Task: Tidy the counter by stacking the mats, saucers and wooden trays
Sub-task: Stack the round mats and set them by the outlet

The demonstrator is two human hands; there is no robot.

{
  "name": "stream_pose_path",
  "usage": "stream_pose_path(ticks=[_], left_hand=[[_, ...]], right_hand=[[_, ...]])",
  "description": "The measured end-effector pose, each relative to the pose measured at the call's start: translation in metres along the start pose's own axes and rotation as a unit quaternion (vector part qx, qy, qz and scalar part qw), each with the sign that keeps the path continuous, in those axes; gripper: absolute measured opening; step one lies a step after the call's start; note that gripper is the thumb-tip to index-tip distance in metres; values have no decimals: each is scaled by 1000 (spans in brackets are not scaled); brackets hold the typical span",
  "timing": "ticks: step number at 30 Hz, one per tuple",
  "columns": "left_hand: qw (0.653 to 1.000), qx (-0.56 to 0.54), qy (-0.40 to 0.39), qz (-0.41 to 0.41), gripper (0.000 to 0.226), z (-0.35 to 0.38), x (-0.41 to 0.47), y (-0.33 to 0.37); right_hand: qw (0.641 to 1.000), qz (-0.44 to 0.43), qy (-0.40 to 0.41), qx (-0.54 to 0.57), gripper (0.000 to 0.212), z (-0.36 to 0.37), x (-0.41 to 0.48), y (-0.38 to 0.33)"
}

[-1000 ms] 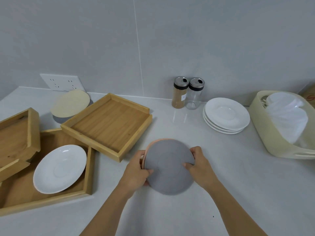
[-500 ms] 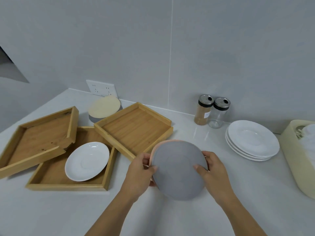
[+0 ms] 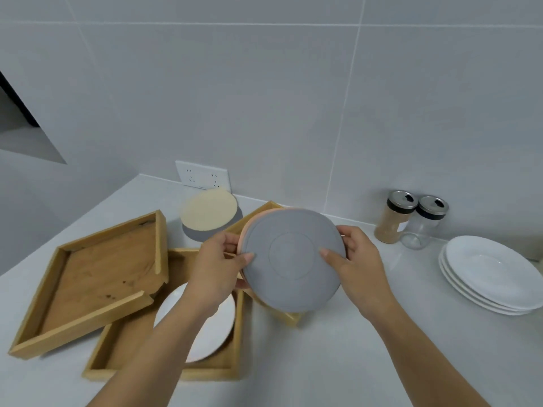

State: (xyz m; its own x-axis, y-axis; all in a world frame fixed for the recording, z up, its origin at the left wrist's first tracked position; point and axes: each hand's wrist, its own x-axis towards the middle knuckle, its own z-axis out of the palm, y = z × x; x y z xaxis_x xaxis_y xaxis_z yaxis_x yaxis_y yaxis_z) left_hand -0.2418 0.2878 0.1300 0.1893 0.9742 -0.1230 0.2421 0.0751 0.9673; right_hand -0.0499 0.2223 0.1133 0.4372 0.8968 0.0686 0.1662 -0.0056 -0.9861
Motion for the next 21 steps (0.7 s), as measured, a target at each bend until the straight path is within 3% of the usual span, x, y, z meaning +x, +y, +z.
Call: stream_pose_path(ticks=[11,21], left_hand=[[999,29,-18,15,13,-111,101,2],[1000,24,-8,13,12,-148,173,7]], right_hand=[[998,30,57,11,30,133,59,-21],[997,55,46,12,25,185,128,-33]])
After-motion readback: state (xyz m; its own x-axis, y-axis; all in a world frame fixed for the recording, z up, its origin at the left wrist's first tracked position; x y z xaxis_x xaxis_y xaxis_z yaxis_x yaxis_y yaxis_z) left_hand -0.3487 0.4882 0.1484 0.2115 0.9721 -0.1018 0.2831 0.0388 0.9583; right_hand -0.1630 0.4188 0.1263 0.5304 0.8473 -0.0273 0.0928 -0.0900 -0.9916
